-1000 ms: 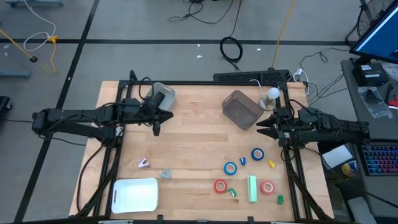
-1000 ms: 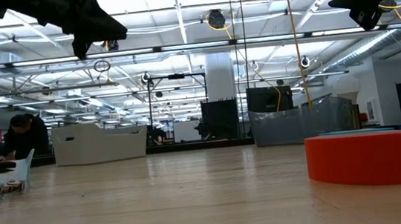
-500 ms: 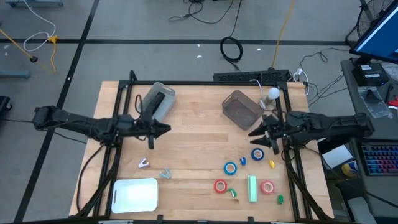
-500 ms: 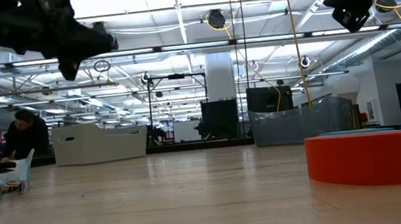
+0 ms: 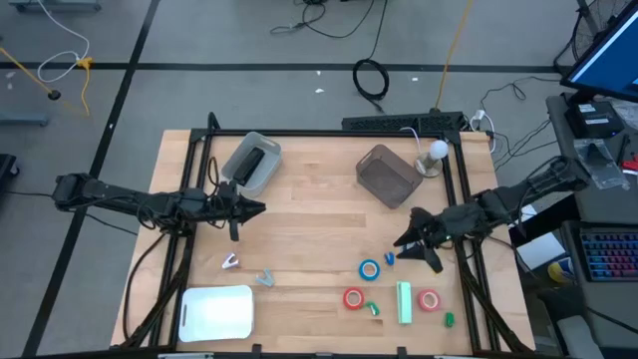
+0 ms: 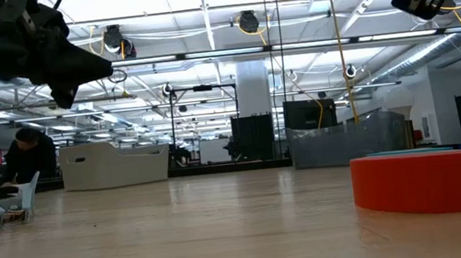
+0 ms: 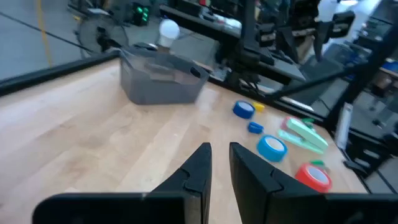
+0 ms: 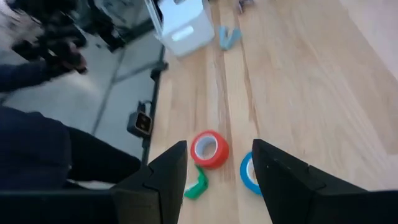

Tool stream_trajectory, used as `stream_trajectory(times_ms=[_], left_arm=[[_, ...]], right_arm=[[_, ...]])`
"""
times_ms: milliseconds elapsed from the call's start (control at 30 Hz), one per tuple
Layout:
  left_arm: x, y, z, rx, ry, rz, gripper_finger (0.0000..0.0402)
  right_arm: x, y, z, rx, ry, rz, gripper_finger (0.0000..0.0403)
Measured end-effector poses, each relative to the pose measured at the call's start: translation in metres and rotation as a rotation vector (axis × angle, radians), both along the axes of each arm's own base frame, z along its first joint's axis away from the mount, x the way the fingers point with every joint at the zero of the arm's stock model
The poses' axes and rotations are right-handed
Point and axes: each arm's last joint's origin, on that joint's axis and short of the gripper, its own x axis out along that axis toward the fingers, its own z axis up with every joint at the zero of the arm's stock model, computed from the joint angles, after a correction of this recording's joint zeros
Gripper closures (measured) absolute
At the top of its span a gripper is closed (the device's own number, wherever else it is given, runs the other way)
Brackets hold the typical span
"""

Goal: Pick and place Stapler, Stapler remover, tape
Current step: Put the green stapler into the gray bin

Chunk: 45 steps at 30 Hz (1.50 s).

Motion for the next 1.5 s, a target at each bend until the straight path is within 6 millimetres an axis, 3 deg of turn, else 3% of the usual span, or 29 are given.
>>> stream_trajectory(times_ms=[433,800,1200,1333,1500], left_arm=[[-0.003,-0.003,-0.005,0.008,0.056,-0.129,0.0344],[-0.003,-0.006,-0.006,0.013,0.063,-0.211,0.0344],[-0.003,-0.006,-0.006,0.016,0.061,-0.213,0.0344],[-0.003,-0.006,-0.006,0.015,0.060,-0.212,0.0344],[-0.003,-0.006,-0.006,0.021,0.060,-0.213,0.0344]], right_arm=[[0.035,0.065,0.009,0.108,0.358,-0.097,0.0229],[0.041,0.109,0.005,0.237,0.615,-0.344,0.0229],[0.020,0.117,-0.007,0.424,0.900,-0.748,0.0229],[0.017,0.120,-0.006,0.478,1.032,-0.719,0.0229],[0.021,0.126,-0.003,0.506,1.012,-0.598,0.0229]])
